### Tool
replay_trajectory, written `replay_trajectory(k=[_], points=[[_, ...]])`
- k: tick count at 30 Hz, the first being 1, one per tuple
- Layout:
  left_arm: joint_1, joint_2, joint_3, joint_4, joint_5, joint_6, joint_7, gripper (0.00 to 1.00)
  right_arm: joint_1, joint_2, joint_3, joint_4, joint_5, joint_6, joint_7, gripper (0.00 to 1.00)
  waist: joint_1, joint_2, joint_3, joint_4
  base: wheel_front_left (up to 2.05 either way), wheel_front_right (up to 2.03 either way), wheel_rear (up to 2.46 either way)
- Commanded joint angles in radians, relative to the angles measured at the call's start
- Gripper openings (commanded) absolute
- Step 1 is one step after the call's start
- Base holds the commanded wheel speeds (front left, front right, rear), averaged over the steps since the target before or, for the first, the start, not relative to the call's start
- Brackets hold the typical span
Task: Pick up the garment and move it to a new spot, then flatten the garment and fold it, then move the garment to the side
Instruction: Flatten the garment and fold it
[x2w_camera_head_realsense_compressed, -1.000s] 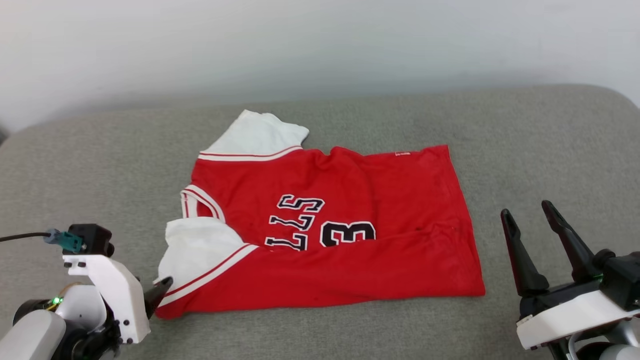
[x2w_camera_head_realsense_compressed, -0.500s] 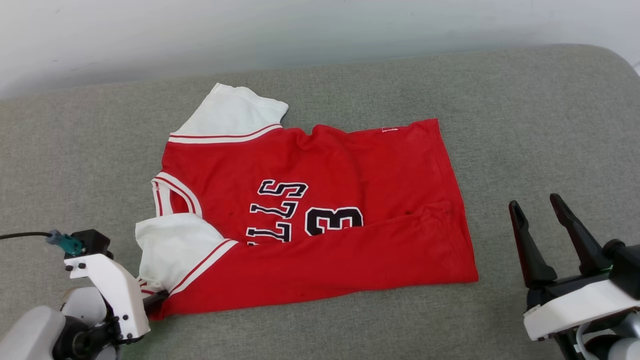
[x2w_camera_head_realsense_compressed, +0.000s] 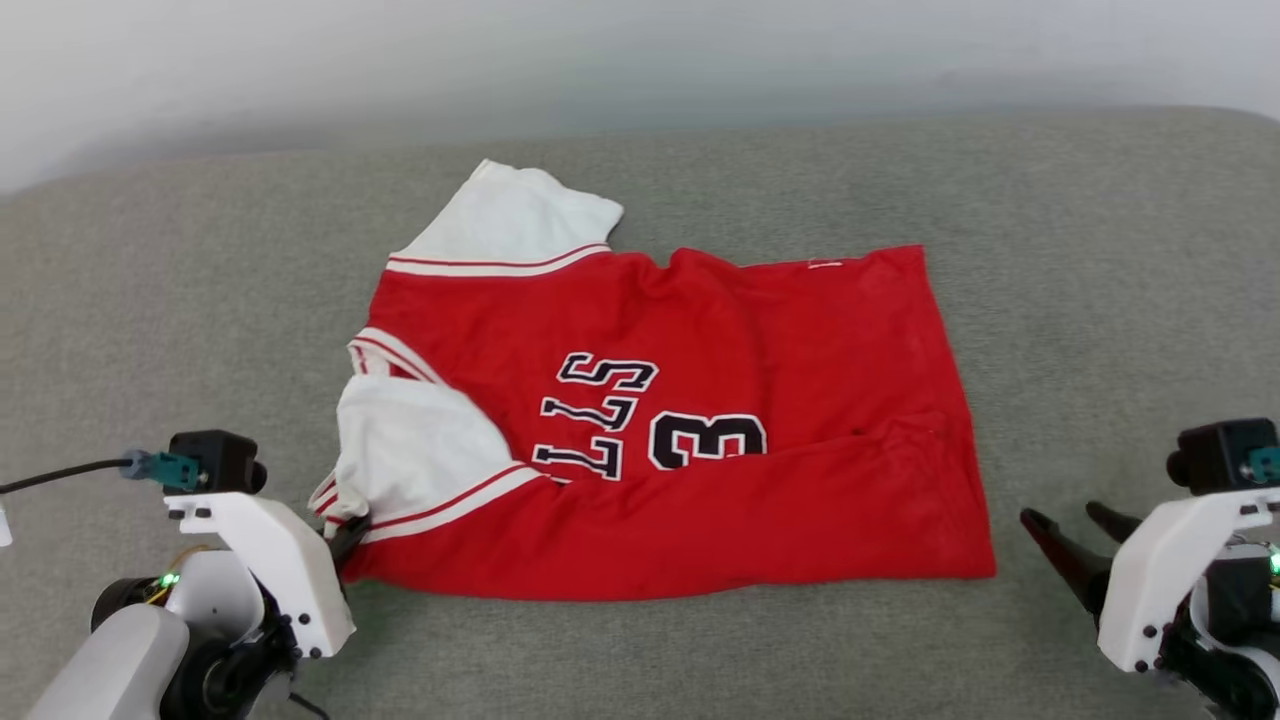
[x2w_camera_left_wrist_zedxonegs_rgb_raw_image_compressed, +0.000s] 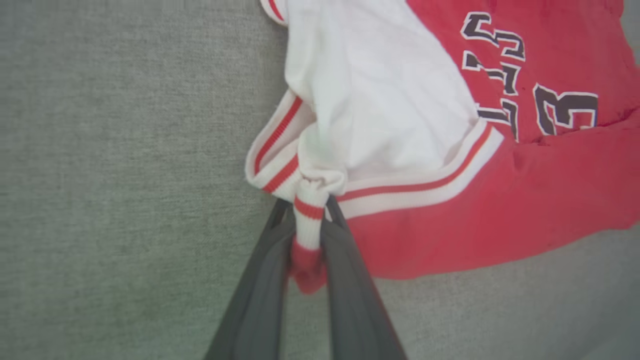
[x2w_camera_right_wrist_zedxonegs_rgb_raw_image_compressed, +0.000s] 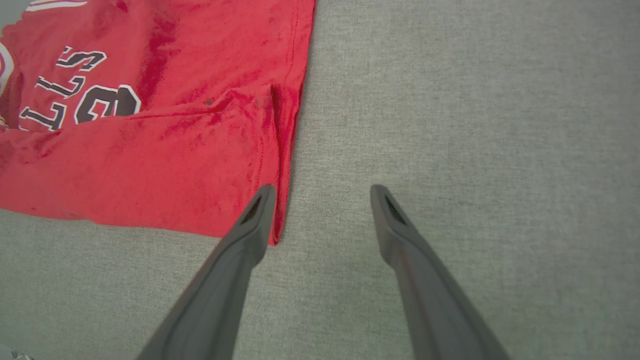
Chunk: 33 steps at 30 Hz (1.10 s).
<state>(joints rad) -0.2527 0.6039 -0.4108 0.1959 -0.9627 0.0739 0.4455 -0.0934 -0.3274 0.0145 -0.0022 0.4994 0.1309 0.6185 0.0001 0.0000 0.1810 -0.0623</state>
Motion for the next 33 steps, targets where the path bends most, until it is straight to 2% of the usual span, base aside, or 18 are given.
replay_trajectory(k=[1,4,13,14,15,18,26,33], points=[[-0.009,-0.003,-0.001,-0.029,0.01,0.006,-0.01,0.0,-0.026,-0.003,0.007,0.02,0.018,0.0,0.053,1.0,-0.0001,0.0,0.017,0.024,0.0,0.0,0.0],[-0.022,-0.008,-0.009,-0.076,0.027,0.013,-0.018,0.0,-0.069,0.005,0.02,0.058,0.042,0.0,0.131,1.0,-0.0001,0.0,0.041,0.05,0.0,0.0,0.0],[-0.036,-0.021,-0.026,-0.145,0.056,0.034,-0.031,0.0,-0.126,0.053,0.086,0.209,0.073,0.0,0.243,1.0,-0.0001,0.0,0.083,0.094,0.0,0.0,0.0],[-0.034,-0.022,-0.025,-0.147,0.056,0.035,-0.033,0.0,-0.126,0.059,0.093,0.22,0.077,0.0,0.245,0.47,-0.0001,0.0,0.085,0.095,0.0,0.0,0.0],[-0.033,-0.022,-0.025,-0.148,0.056,0.037,-0.035,0.0,-0.128,0.062,0.098,0.226,0.082,0.0,0.246,0.02,-0.0001,0.0,0.085,0.096,0.0,0.0,0.0],[-0.021,-0.02,-0.021,-0.147,0.05,0.041,-0.036,0.0,-0.137,0.061,0.11,0.228,0.098,0.0,0.243,0.0,-0.0001,0.0,0.082,0.091,0.0,0.0,0.0],[0.002,-0.022,-0.018,-0.151,0.047,0.056,-0.047,0.0,-0.178,0.009,0.14,0.175,0.122,0.0,0.197,0.0,-0.0001,0.0,0.042,0.076,0.0,0.0,0.0],[0.066,-0.023,-0.015,-0.15,0.041,0.08,-0.068,0.0,-0.143,-0.012,0.196,0.159,0.138,0.0,0.162,0.0,-0.0001,0.0,-0.072,0.07,0.0,0.0,0.0]])
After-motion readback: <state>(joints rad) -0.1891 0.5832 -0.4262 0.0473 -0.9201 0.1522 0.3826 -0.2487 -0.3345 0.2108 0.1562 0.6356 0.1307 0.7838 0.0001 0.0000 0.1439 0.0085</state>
